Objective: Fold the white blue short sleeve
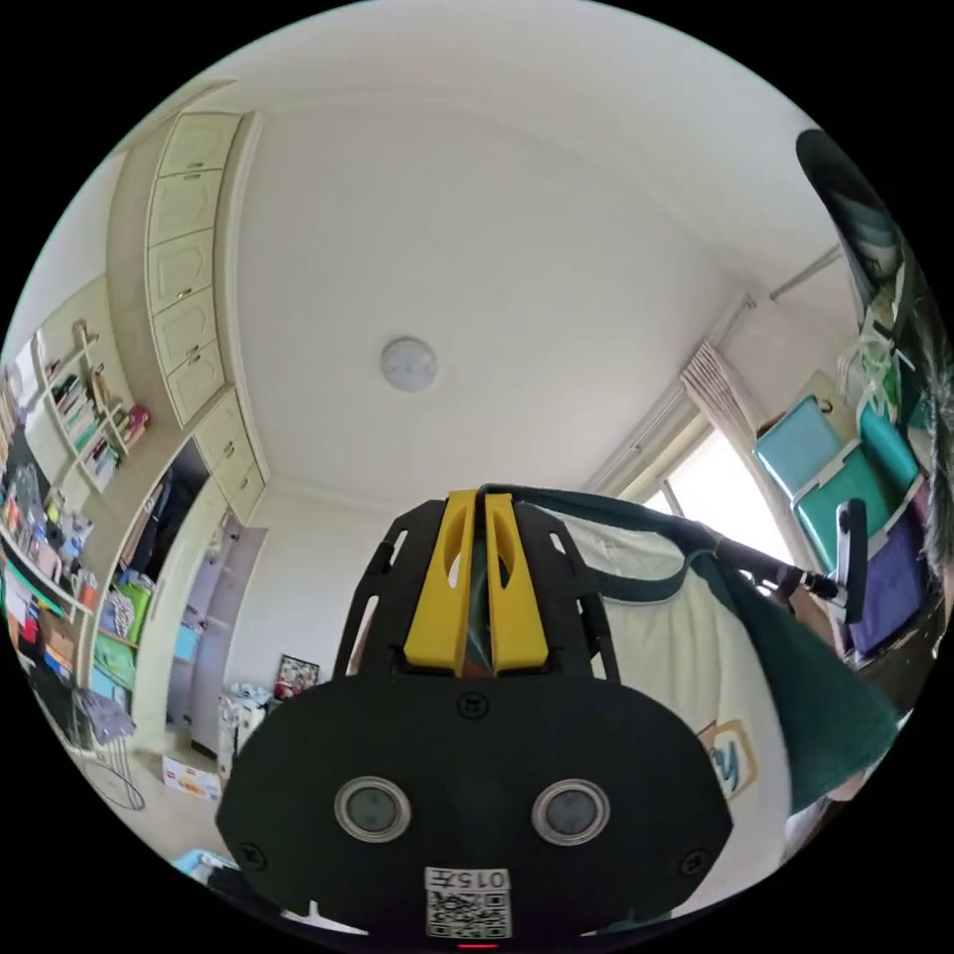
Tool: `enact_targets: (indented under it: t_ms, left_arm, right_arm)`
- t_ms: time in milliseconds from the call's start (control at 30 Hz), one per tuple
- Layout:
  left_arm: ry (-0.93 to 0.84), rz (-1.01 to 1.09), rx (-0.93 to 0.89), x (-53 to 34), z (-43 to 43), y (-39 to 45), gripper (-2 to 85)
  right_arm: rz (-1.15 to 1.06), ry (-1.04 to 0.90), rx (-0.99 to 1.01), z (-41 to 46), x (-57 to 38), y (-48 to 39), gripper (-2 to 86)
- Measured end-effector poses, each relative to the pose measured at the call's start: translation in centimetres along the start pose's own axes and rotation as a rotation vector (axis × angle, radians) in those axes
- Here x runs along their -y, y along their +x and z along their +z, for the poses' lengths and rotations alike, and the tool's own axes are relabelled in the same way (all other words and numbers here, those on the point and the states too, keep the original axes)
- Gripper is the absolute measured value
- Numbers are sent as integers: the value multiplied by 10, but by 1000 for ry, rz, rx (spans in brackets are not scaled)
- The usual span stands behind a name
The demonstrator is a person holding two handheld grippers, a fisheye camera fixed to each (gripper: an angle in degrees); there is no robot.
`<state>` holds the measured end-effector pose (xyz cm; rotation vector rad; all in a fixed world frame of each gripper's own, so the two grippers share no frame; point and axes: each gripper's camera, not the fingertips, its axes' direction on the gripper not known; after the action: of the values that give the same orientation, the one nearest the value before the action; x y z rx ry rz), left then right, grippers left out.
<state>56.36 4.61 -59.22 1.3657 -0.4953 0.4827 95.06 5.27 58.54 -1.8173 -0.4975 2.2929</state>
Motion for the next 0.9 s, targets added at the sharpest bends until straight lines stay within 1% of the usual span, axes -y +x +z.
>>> enact_targets:
  t_ms: [67, 133, 167, 233, 267, 300, 333, 367, 400, 433, 467, 500, 533, 567, 600, 633, 700, 733, 767, 833, 867, 900]
  left_arm:
    - [-60, 51, 7, -10, 26, -5, -4]
    - [-177, 106, 6, -39, 69, -15, -4]
    - [-212, 116, 3, -49, 81, -19, -4]
    - [-360, 121, -11, -102, 131, -37, -3]
    - [-391, 114, -15, -118, 143, -43, -2]
    - [-463, 103, -17, -153, 170, -54, -2]
    - [-539, 98, -3, -193, 197, -66, 0]
    - [-579, 98, 7, -214, 212, -71, 0]
    - [-654, 106, 31, -260, 241, -82, 3]
    - [-726, 120, 63, -308, 272, -92, 7]
    - [-764, 131, 76, -332, 287, -97, 9]
    - [-853, 150, 92, -380, 318, -108, 17]
    - [-965, 129, 110, -427, 346, -121, 27]
    - [-1024, 104, 118, -450, 357, -130, 35]
    - [-1146, 37, 140, -493, 374, -147, 52]
    - [-1239, -44, 136, -530, 380, -166, 64]
    - [-1275, -142, 89, -574, 371, -190, 78]
    - [-1288, -170, 51, -598, 357, -202, 85]
    - [-1304, -179, 35, -610, 349, -207, 87]
    - [-1425, -194, -29, -654, 315, -223, 100]
    - [-1453, -191, -53, -663, 306, -225, 103]
    - [-1519, -179, -113, -682, 288, -226, 109]
  right_arm:
    - [-9, -38, -5, 46, -16, 10, -10]
    - [-4, -90, -7, 91, -41, 23, -10]
    - [6, -134, -1, 125, -64, 32, -10]
    - [25, -218, 3, 183, -111, 48, -10]
    - [40, -283, 8, 224, -149, 58, -10]
    - [50, -357, 13, 268, -191, 68, -10]
    - [52, -399, 16, 291, -214, 73, -10]
    - [52, -495, 22, 340, -262, 81, -9]
    - [51, -544, 25, 366, -286, 85, -9]
    - [49, -642, 36, 419, -334, 94, -8]
    - [59, -755, 46, 474, -381, 105, -6]
    - [96, -848, 58, 525, -425, 119, -2]
    - [129, -888, 66, 547, -448, 126, 1]
    - [209, -970, 78, 583, -493, 143, 11]
    - [290, -1035, 67, 607, -536, 159, 28]
    - [326, -1054, 68, 613, -557, 166, 33]
    - [409, -1105, 157, 614, -632, 184, 50]
    - [407, -1124, 186, 610, -650, 186, 52]
    - [378, -1187, 239, 602, -686, 186, 63]
    - [328, -1306, 295, 584, -738, 184, 86]
    - [299, -1371, 339, 570, -766, 182, 100]
    - [272, -1417, 382, 557, -788, 180, 111]
